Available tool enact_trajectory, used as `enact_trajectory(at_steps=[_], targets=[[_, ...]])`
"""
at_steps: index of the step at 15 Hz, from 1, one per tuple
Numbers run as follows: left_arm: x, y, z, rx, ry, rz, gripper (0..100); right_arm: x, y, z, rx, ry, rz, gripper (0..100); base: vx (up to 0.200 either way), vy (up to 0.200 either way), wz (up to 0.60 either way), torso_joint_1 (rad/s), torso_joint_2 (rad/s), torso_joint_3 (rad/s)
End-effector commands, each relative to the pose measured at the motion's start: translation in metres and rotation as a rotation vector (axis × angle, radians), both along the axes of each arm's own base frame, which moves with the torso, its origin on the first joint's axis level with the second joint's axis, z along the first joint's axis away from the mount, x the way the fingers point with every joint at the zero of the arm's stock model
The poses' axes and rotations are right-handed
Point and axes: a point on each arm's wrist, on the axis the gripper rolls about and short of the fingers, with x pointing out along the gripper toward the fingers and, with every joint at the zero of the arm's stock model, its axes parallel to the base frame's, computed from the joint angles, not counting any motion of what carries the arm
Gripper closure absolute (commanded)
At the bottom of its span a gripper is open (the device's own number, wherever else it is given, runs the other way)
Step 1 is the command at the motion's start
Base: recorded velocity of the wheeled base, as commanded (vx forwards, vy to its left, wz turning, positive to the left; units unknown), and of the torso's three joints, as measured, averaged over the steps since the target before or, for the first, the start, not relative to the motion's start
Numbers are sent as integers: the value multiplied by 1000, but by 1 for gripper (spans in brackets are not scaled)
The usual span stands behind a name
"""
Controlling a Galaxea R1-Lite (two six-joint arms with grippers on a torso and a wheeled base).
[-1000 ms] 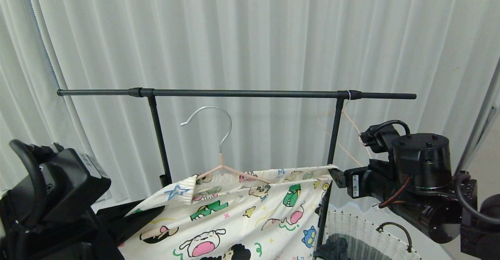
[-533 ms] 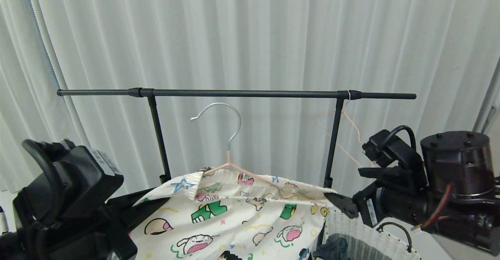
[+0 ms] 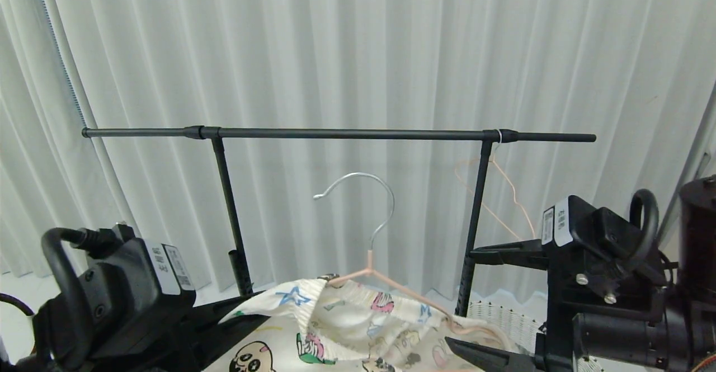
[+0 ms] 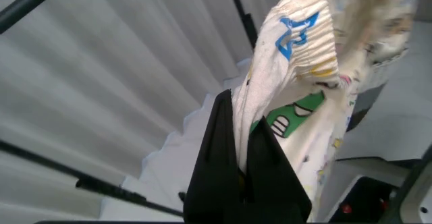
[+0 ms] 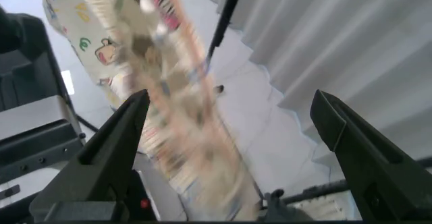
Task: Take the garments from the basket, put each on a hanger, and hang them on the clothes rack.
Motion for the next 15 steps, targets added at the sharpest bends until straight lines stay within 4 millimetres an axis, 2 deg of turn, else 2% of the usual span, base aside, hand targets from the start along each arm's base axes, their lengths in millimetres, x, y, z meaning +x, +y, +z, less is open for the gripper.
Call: enact_trajectory(at_steps=[1, 8, 13, 14, 15], targets=[[-4, -1, 1, -7, -6, -37, 100, 0, 17, -5, -24, 11, 49, 0, 0, 0, 0, 0, 0, 0], [-15, -8, 3, -13, -19, -130, 100, 2, 39, -22, -121, 71, 92, 0, 0, 0, 0, 0, 0, 0], [-15, -8, 3, -12, -20, -130, 100, -2, 39, -25, -168, 86, 116, 0, 0, 0, 0, 0, 0, 0], [-16, -8, 3, -13, -21, -130, 100, -3, 39, -25, -169, 86, 121, 100, 0, 0, 0, 0, 0, 0], [-15, -8, 3, -11, -19, -130, 100, -4, 40, -25, -169, 86, 123, 100, 0, 0, 0, 0, 0, 0]])
